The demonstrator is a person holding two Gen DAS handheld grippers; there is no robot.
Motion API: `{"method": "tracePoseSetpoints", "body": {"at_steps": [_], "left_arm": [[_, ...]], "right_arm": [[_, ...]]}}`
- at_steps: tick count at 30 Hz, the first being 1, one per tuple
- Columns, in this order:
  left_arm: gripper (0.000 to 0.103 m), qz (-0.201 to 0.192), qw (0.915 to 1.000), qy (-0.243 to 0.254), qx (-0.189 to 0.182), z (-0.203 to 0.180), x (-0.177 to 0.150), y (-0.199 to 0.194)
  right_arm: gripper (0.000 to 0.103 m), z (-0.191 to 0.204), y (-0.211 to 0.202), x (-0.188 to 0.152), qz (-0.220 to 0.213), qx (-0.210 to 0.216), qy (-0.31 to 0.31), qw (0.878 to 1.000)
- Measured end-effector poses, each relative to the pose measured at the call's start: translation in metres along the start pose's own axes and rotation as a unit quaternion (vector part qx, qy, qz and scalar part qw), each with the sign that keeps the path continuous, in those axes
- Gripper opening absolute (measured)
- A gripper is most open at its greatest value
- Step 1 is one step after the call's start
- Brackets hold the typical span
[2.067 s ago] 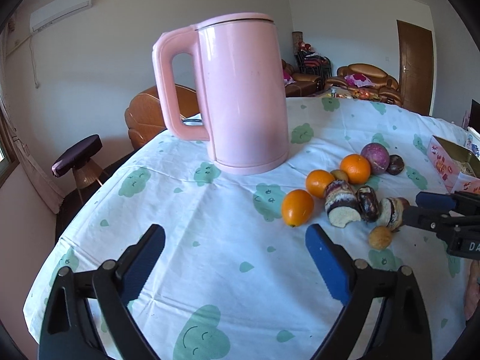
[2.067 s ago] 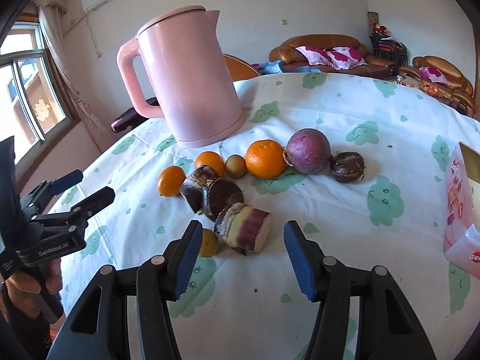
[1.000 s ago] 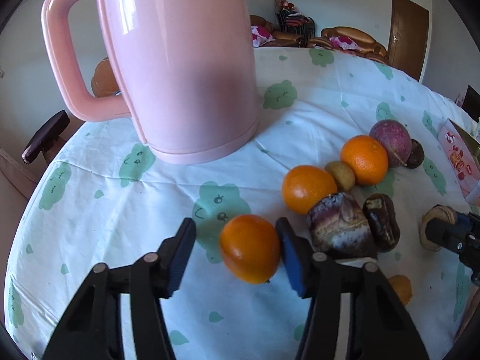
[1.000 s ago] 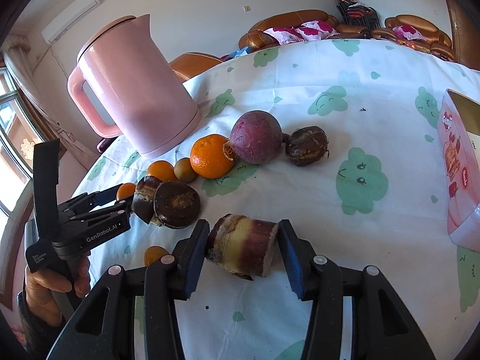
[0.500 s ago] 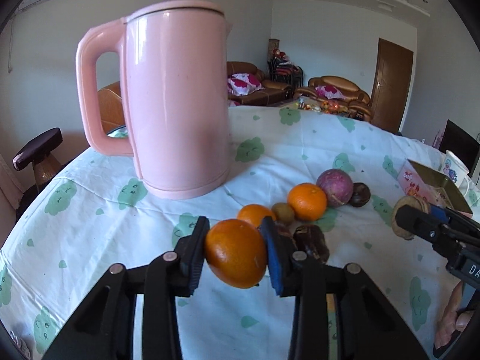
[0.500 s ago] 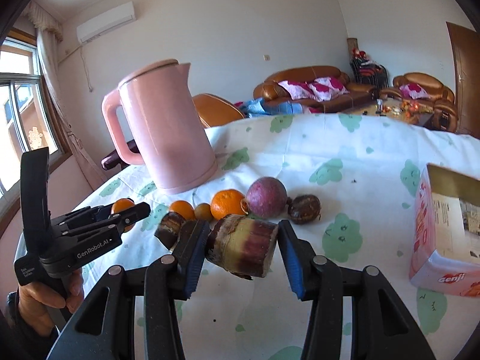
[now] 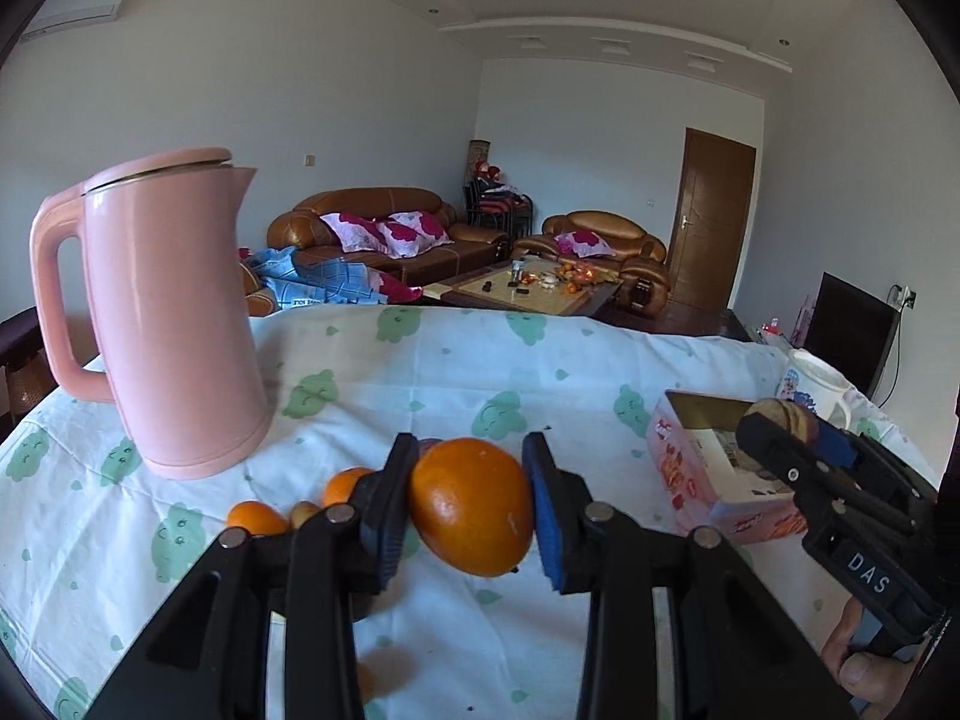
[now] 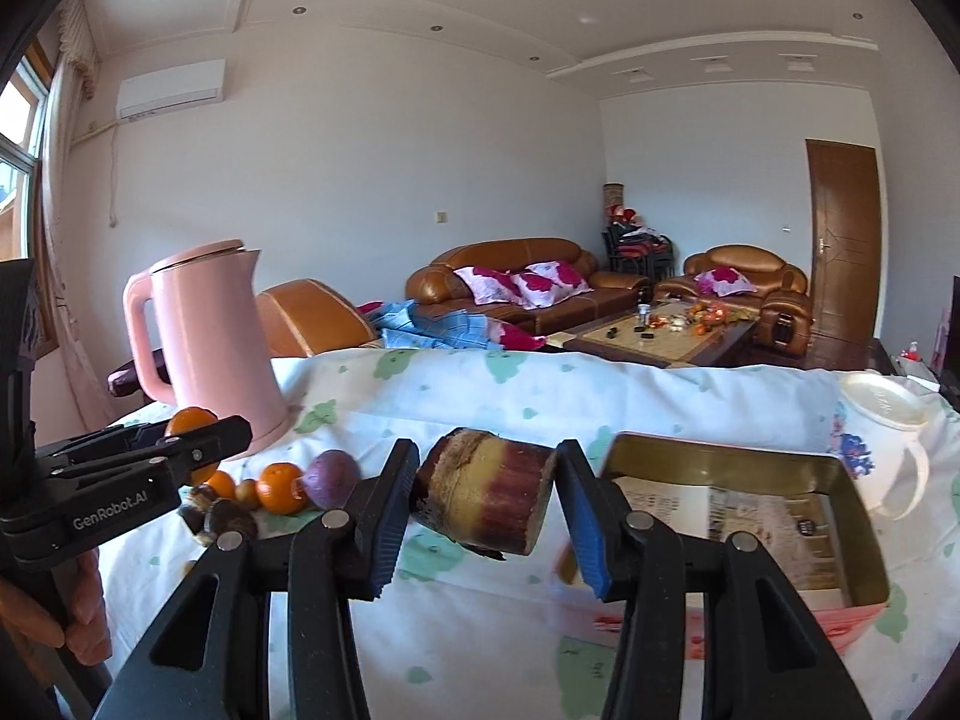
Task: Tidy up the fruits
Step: 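Carry the orange and sugarcane piece with both tools over the tin box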
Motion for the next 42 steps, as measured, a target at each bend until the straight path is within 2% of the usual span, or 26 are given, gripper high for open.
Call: {"method": "tracePoseSetpoints", "body": {"at_steps": [6, 10, 14, 21, 34, 42], "left_arm": [[0.037, -0.011, 0.9990, 0.027, -0.035, -0.061, 0.009, 0.014], [0.037, -0.015, 0.9972, 0.050, -0.053, -0.104, 0.011, 0.024], [0.037, -0.002, 0.9955, 0.059, -0.074, -0.142, 0.008, 0.042], [0.037, 0.026, 0.9926, 0.071, -0.095, -0.197, -0.002, 0.067], [0.037, 0.083, 0.9887, 0.095, -0.080, -0.211, -0.026, 0.102], [0.037, 0.096, 0.9882, 0.094, -0.073, -0.208, -0.028, 0.107]], "right_arm": [[0.049, -0.078, -0.007, 0.001, 0.005, -0.077, 0.038, 0.996], [0.049, -0.119, -0.012, -0.003, 0.014, -0.107, 0.057, 0.992], [0.049, -0.143, -0.016, -0.007, 0.027, -0.130, 0.046, 0.990], [0.049, -0.170, -0.006, -0.021, 0.070, -0.139, 0.059, 0.986], [0.049, -0.176, 0.013, -0.036, 0.133, -0.116, 0.090, 0.980], [0.050, -0.174, 0.017, -0.040, 0.149, -0.101, 0.101, 0.979]]}}
Point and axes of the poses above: each gripper's, at about its wrist camera, not at the fingertips, and y roughly the way its jaws point, z to its left, x to its top, the point moved 5 cm from there along y, roughly the way its jaws point, and after that the axes turned 1 degree about x, right-handed, at the moved point
